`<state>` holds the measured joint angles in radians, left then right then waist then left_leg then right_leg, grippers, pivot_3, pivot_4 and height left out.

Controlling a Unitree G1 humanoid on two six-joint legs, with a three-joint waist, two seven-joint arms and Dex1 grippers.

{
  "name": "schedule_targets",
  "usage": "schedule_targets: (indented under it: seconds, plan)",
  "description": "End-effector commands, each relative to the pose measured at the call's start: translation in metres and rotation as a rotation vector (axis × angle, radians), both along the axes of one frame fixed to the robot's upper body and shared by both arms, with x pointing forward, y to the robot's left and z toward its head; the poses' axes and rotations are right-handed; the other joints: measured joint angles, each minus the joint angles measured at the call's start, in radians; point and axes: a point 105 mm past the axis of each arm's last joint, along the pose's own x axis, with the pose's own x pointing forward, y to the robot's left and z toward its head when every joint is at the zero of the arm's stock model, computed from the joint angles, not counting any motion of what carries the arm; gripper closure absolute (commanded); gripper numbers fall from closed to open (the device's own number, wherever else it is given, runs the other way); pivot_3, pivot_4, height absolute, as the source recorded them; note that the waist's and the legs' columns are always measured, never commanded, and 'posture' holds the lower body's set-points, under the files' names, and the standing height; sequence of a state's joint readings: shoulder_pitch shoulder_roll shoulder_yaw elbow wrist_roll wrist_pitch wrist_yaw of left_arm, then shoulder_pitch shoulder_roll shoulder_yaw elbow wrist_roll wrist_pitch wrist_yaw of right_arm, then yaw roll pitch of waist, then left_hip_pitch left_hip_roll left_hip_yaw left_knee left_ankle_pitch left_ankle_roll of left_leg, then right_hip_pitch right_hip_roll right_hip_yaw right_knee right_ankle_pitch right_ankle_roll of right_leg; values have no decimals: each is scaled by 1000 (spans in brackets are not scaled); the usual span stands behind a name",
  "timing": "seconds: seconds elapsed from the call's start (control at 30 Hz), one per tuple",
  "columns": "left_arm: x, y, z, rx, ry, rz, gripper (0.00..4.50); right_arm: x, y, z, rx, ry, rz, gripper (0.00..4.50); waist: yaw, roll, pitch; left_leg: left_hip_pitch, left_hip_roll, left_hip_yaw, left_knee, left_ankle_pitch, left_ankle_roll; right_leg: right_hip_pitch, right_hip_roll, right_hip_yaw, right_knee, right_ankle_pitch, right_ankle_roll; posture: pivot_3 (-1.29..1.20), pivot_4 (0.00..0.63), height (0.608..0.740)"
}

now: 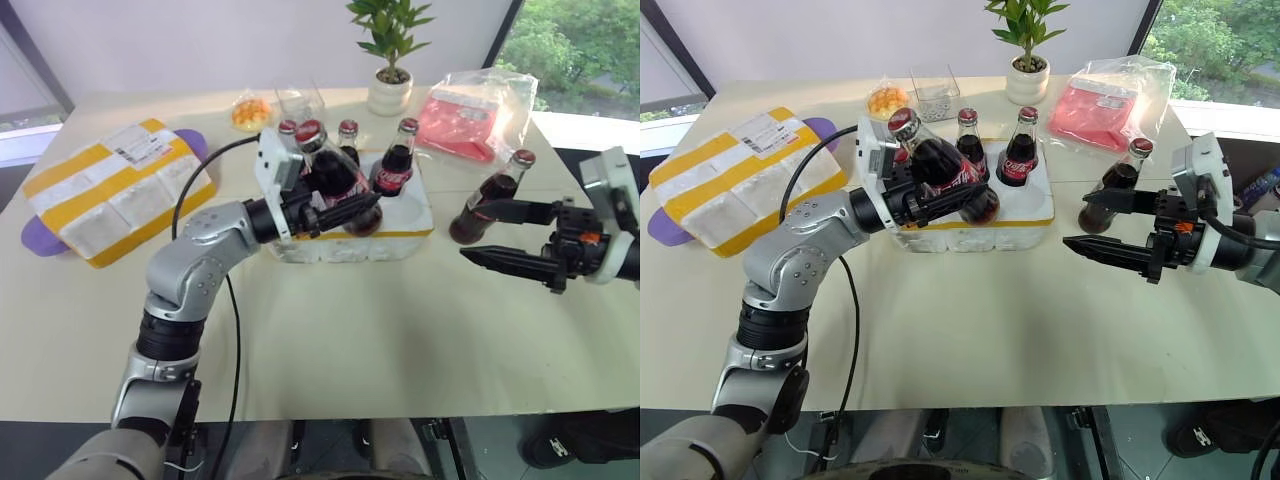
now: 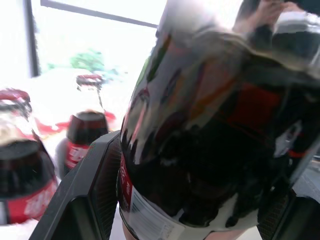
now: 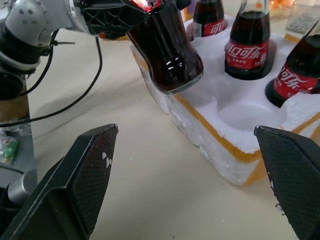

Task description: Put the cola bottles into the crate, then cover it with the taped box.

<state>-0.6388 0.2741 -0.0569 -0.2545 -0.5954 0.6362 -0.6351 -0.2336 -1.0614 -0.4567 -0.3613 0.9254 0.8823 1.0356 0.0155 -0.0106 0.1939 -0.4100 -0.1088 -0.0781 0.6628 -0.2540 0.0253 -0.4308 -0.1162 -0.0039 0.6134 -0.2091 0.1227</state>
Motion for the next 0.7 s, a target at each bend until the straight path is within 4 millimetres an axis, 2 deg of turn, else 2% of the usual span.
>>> schedule_targets:
  seconds: [0.03,0.17,0.53,0.6,0.63,0.67,0.7]
  plan:
    - [4,5,18,-23,-100,146,1694,-6,2,11,4,-56,5,0,1,0,0,0,0,0,0,0,0,0,0,0,0,0,0,0,150,740]
    - [17,5,11,3,-58,276,1694,-6,2,11,-4,-61,-2,0,3,0,0,0,0,0,0,0,0,0,0,0,0,0,0,0,150,740]
    - [12,-22,-12,99,4,208,1694,-5,4,13,-15,-76,-1,0,2,0,0,0,0,0,0,0,0,0,0,-1,0,0,0,0,150,740]
    - [13,-23,-17,137,25,209,652,-5,3,12,-18,-75,-3,0,2,0,0,0,0,0,0,0,0,0,1,-1,0,0,0,0,150,740]
    - [14,-23,-19,157,22,210,315,-5,3,12,-18,-76,-3,0,2,0,0,0,0,0,0,0,0,0,1,-1,0,0,0,0,150,740]
    - [14,-24,-20,172,20,208,22,-5,3,12,-17,-78,-3,0,2,0,0,0,0,0,0,0,0,0,1,-1,0,0,0,0,150,740]
    - [14,-25,-21,185,22,205,22,-4,3,13,-13,-80,-5,0,2,0,0,0,0,0,0,0,0,1,2,-1,0,0,0,0,150,740]
